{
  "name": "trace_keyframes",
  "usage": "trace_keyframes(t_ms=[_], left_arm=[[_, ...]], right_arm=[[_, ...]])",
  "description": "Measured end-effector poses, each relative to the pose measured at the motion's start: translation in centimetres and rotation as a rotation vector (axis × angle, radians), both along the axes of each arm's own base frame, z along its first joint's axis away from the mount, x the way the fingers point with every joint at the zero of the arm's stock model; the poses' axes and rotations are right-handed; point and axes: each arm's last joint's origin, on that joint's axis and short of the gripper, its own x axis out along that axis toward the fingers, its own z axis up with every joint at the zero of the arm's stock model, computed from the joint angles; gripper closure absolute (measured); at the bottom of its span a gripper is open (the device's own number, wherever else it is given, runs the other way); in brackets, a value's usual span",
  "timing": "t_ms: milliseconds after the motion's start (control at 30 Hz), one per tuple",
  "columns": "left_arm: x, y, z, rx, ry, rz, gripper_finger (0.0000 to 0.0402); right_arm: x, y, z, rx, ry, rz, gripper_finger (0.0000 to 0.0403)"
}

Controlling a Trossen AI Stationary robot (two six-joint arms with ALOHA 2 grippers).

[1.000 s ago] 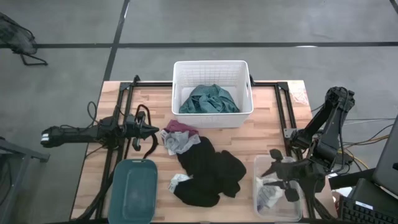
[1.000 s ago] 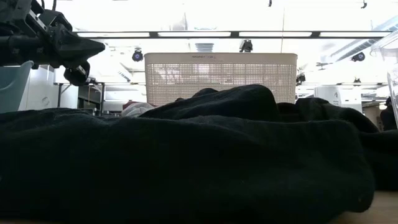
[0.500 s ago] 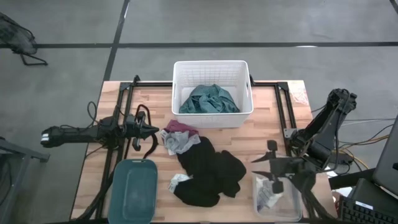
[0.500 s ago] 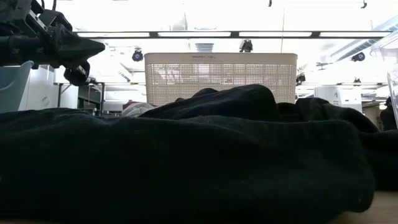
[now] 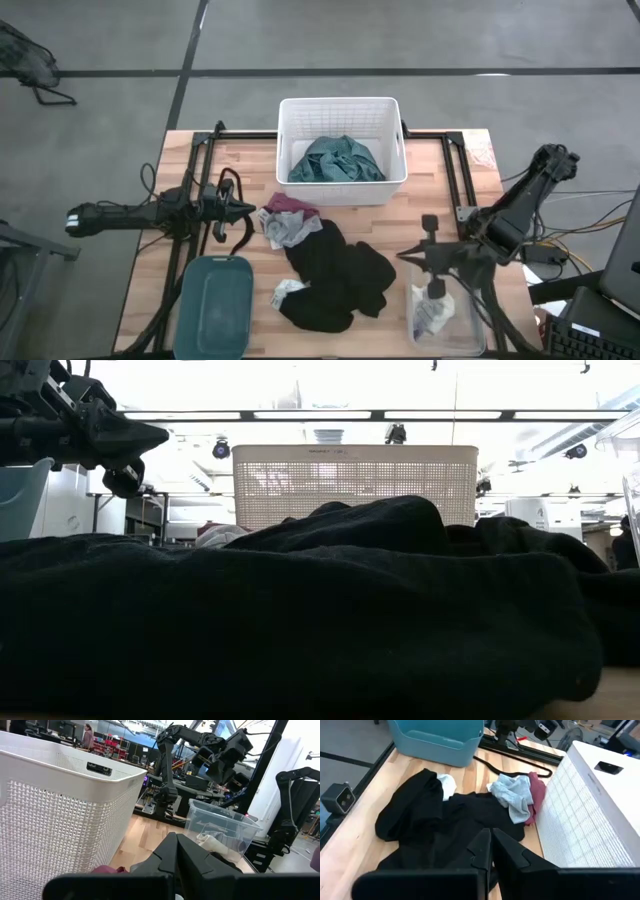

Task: Pick & Place Cloths
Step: Put the gray underwear into the blue bin

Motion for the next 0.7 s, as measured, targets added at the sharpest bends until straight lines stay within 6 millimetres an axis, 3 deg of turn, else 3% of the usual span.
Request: trace_keyframes(t_ms=[200, 367, 500, 700], left_arm=[[0.0, 0.0, 0.0, 0.0, 0.0, 0.0, 0.039], [0.0, 0.0, 0.0, 0.0, 0.002, 0.0, 0.039], [0.0, 0.0, 0.0, 0.0, 0.003, 0.0, 0.039], [0.0, 0.0, 0.0, 0.0, 0.004, 0.0, 0.039]], right_arm=[[1.8, -2.1, 0.0, 0.005, -0.047, 0.046, 0.0395], [2.2, -4.7, -0.6, 0.068, -0.118, 0.114, 0.0395], [1.4, -6.6, -1.7, 0.116, -0.174, 0.13, 0.0395], [-1.7, -8.5, -2.9, 0.132, -0.279, 0.119, 0.0395]])
